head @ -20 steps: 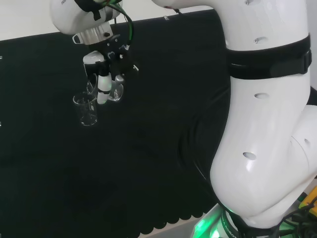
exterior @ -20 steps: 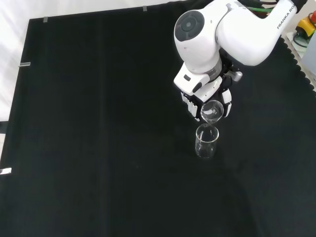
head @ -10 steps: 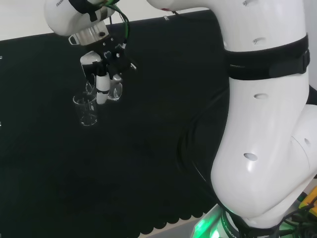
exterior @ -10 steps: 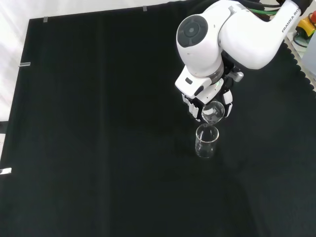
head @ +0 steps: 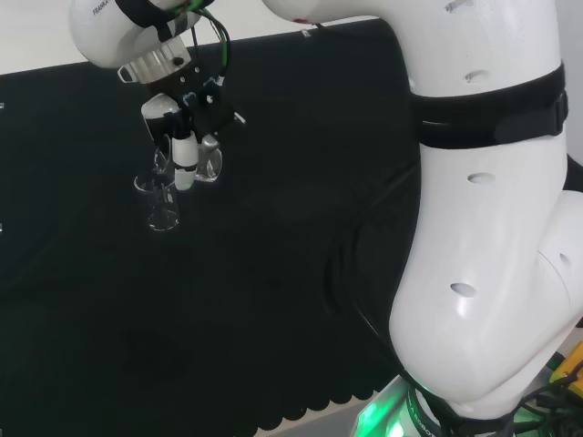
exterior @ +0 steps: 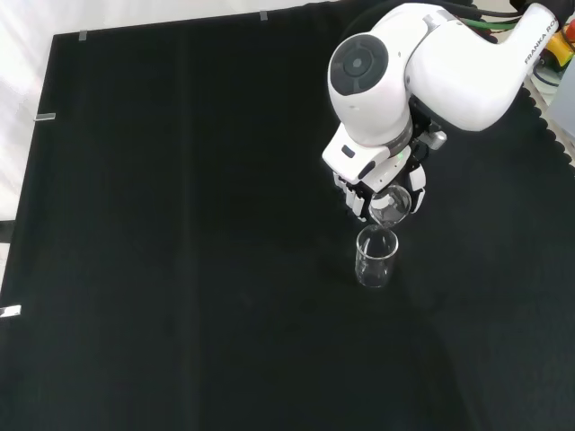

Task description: Pour the water from the handheld beaker into the one on the table.

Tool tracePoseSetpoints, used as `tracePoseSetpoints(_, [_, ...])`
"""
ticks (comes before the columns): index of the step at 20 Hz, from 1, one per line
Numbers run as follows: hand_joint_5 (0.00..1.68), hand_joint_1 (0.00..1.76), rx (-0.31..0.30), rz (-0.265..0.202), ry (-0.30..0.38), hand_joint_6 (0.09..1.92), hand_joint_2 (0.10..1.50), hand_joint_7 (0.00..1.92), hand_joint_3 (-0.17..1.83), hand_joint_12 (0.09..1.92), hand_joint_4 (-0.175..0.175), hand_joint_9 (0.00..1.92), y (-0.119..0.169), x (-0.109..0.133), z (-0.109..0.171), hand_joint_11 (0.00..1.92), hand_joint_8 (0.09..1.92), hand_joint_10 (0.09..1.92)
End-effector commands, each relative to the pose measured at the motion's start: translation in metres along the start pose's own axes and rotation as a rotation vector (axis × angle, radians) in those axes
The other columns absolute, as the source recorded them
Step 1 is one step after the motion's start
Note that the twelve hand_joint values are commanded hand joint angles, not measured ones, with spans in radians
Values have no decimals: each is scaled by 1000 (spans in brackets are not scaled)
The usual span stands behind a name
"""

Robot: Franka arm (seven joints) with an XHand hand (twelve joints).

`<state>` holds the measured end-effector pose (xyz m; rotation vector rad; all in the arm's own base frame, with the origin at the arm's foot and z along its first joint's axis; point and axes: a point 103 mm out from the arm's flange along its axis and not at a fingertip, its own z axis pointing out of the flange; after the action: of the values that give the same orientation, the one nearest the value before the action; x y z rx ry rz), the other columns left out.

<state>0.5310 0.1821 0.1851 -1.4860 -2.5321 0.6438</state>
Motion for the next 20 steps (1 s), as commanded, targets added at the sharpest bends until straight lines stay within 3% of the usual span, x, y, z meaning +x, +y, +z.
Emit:
tracePoseSetpoints(1, [1411,1440,9,9,-28,389,554,1445,699,717,-175,1588,-1,3,-3,1343,474,87])
tracePoseSetpoints(20, [1412,1440,79,51,-122,390,550,1444,704,713,-175,1591,7,10,-6,1344,476,87])
